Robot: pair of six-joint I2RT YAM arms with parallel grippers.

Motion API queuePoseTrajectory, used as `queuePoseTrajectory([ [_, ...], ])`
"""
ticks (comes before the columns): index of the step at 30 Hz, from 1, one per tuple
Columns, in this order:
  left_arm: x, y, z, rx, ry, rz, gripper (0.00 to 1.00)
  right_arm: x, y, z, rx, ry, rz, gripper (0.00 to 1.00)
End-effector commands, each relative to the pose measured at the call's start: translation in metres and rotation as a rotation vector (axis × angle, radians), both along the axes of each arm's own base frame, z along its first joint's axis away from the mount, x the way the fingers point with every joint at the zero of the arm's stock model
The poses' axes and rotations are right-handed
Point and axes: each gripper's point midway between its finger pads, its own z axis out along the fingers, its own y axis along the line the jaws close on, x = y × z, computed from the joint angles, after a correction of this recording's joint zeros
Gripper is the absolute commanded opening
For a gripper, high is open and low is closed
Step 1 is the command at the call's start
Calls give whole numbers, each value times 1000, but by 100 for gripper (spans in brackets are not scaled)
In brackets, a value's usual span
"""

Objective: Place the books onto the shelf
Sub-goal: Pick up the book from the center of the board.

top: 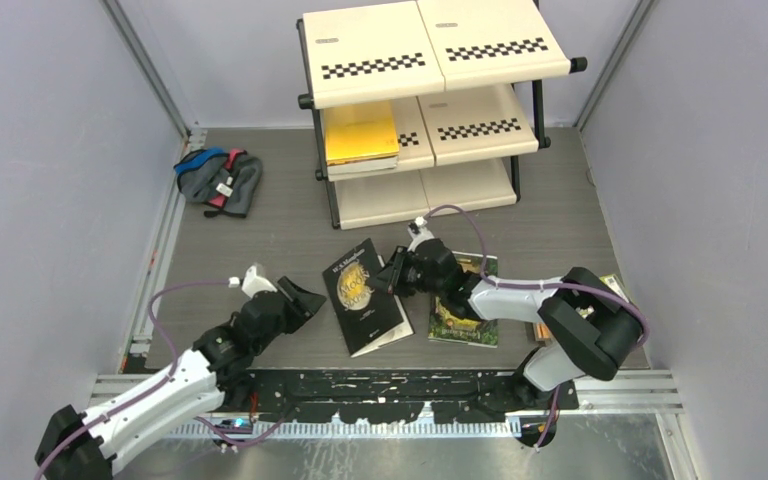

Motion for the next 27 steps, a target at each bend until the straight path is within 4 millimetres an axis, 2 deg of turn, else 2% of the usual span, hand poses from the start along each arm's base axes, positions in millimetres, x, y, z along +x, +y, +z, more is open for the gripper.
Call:
queuePoseTrajectory([
  [1,2,11,-1,-24,-29,64,55,7,-1,38,111,-15,-20,1],
  [5,4,3,0,-102,-59,60,56,10,0,50,190,13,-29,1],
  [11,11,-11,8,-130,-78,29,58,11,1,62,319,55,-33,1],
  [18,19,-23,21,-205,-100,33,62,11,5,64,390,90,-27,1],
  [27,23,-26,36,-261,-125,44,64,11,12,67,473,124,-11,1],
])
